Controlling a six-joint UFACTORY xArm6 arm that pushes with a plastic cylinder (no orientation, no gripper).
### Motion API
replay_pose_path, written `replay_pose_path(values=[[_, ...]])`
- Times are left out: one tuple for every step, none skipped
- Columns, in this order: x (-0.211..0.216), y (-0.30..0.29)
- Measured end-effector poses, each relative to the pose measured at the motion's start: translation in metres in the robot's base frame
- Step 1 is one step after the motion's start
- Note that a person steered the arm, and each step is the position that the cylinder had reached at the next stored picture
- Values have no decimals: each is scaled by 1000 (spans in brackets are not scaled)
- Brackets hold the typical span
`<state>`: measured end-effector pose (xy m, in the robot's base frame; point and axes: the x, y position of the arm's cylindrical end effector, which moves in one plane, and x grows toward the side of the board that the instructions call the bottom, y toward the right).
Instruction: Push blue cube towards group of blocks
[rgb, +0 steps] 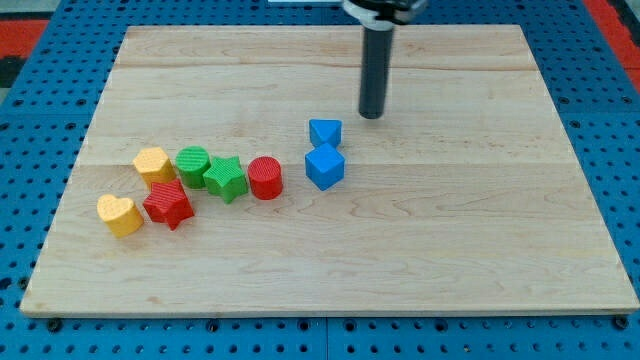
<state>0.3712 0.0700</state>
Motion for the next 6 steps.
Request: replay_pose_path(values=[[18, -47], [23, -127], [32, -165], [-5, -76], [12, 24], [49, 11]])
